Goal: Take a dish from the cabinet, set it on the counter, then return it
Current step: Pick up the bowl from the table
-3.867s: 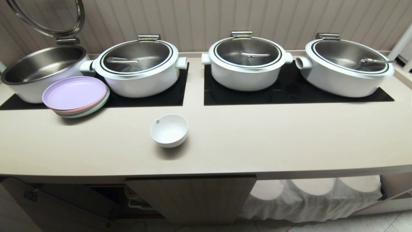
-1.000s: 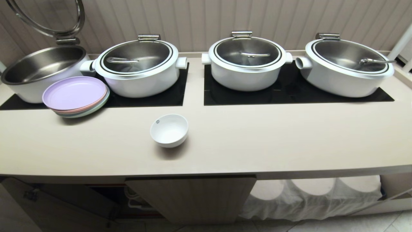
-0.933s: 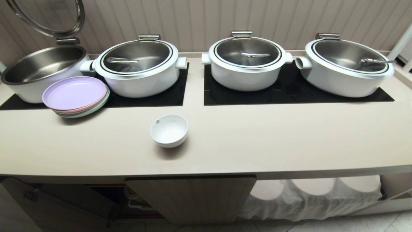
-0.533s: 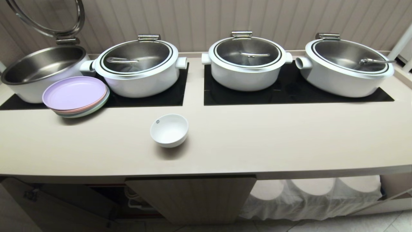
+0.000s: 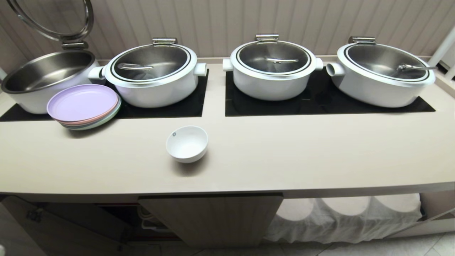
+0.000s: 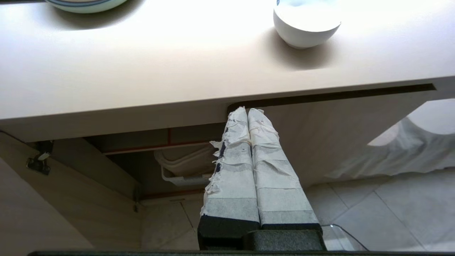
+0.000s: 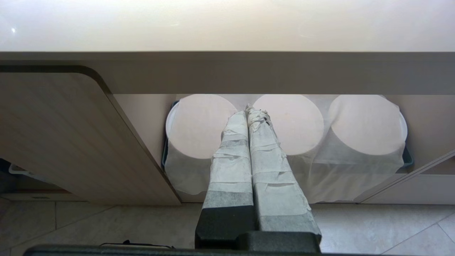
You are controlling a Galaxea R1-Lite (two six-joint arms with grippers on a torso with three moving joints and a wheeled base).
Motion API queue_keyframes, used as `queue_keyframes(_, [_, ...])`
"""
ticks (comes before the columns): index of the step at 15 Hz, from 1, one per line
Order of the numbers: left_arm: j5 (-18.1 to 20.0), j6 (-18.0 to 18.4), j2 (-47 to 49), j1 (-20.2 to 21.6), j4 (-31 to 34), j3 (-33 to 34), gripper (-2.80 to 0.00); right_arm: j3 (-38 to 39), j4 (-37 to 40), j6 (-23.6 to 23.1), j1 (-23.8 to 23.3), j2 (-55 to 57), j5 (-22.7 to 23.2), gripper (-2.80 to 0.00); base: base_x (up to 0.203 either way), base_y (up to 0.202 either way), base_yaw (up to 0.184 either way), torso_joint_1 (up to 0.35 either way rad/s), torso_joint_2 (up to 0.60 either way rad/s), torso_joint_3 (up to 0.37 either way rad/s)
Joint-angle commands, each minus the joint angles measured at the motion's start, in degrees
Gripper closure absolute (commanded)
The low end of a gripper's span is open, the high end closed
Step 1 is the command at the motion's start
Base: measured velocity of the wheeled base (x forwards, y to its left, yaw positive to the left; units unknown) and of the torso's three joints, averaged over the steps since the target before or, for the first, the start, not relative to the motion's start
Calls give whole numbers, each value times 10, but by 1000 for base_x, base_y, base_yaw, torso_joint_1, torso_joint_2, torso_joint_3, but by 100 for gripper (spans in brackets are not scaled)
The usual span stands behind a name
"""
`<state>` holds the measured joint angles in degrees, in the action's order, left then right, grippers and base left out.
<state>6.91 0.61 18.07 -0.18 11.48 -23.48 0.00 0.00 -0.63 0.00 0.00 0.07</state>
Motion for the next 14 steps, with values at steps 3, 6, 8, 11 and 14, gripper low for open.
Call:
queue_keyframes(3, [3,-4,192,-5,5,-82,0,0,0,0,1,0,0,0,0,0,0,0,0,0])
queue_keyframes(6, [2,-5,325,-8,35,-177,0,0,0,0,0,0,0,0,0,0,0,0,0,0])
queue_keyframes(8, [3,-8,413,-13,77,-258,0,0,0,0,0,0,0,0,0,0,0,0,0,0])
queue_keyframes(11, [-1,-58,524,-55,149,-400,0,0,0,0,0,0,0,0,0,0,0,0,0,0])
queue_keyframes(14, [-5,-113,626,-108,253,-525,0,0,0,0,0,0,0,0,0,0,0,0,0,0])
